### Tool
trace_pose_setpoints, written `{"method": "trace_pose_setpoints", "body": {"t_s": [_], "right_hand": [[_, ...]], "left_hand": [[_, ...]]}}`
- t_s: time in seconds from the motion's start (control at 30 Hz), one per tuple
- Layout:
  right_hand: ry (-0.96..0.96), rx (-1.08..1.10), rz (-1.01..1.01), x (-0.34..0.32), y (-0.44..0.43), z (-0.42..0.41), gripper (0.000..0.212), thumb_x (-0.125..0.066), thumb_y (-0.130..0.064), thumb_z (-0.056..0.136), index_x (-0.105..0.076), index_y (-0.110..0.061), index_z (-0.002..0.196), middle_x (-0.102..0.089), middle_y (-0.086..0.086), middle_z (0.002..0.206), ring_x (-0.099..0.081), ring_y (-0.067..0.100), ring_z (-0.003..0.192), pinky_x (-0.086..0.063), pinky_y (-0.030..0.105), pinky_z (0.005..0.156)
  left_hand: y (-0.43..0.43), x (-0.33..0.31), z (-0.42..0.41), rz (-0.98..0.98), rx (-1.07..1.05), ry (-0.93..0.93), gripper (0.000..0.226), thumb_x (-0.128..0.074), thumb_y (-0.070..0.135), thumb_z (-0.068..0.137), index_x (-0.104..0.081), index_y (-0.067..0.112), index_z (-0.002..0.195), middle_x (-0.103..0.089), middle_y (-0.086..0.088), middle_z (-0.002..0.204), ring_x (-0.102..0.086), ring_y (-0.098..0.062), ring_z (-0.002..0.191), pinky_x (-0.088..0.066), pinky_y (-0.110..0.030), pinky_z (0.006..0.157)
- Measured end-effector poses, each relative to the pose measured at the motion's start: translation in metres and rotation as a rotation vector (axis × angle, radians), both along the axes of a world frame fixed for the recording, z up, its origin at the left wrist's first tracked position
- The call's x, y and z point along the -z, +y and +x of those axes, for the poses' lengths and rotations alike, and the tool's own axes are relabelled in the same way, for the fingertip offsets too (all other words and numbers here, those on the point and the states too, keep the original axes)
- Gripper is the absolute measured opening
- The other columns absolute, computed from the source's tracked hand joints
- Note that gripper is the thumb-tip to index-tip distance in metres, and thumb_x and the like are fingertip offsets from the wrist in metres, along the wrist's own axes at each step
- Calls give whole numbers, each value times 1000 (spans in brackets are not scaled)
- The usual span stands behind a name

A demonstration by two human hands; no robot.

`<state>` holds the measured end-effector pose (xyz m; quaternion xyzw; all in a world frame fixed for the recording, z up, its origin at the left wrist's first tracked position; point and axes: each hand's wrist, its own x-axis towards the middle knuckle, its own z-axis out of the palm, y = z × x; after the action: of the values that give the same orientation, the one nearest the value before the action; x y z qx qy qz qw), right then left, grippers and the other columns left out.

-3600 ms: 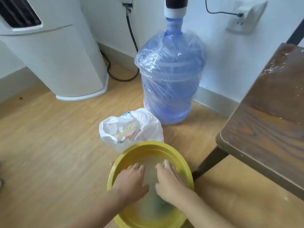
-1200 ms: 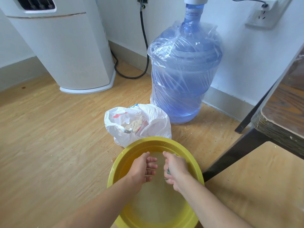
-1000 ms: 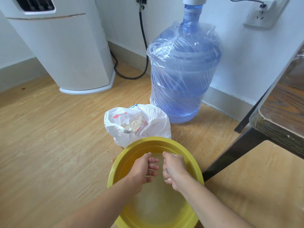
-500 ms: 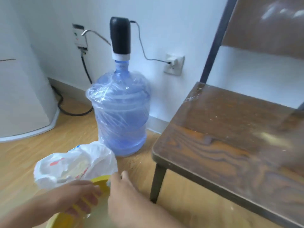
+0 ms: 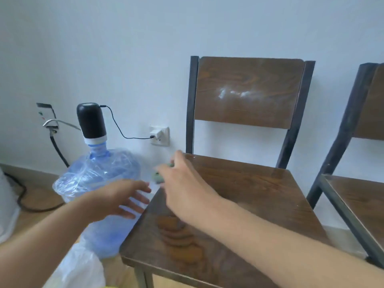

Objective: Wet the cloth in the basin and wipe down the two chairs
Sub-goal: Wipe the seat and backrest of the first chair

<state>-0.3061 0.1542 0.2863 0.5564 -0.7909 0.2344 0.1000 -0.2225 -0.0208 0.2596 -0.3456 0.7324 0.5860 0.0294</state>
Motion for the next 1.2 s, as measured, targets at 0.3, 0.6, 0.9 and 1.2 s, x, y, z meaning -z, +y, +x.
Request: {"method": "trace_pose_setpoints", "body": {"t_s": [0.3, 0.6, 0.9, 1.2], "right_hand": [[-87, 197, 47, 45, 12, -113, 28, -66, -10, 94, -71, -30, 114, -56, 4, 101, -57, 25, 93, -50, 37, 87], [-212, 240, -60, 49, -84, -129, 25, -64, -2, 88, -82, -17, 95, -72, 12, 98, -65, 33, 98, -54, 32, 82], [-149, -75, 12, 47, -46, -104, 27, -70, -12, 90, -81, -29, 108, -82, -1, 100, -70, 18, 97, -55, 30, 89], [-149, 329, -106, 62, -72, -157, 17, -73, -17, 90, -83, -28, 99, -75, 7, 100, -65, 27, 97, -52, 30, 80]], "left_hand": [[26, 5, -44, -94, -150, 58, 23, -72, 27, 89, -73, 8, 103, -59, 0, 75, -54, -17, 60, -42, -19, 46], [3, 16, -47, 79, -118, 36, 12, -70, 23, 88, -75, 13, 92, -71, 2, 66, -64, -20, 66, -54, -35, 75], [-4, 33, -33, 193, -144, 61, 18, -54, 12, 84, -71, 12, 88, -68, 1, 65, -61, -18, 50, -51, -26, 56], [2, 33, -41, 139, -130, 114, 18, -58, 17, 90, -75, 13, 89, -67, 5, 59, -59, -14, 50, -49, -24, 51]]}}
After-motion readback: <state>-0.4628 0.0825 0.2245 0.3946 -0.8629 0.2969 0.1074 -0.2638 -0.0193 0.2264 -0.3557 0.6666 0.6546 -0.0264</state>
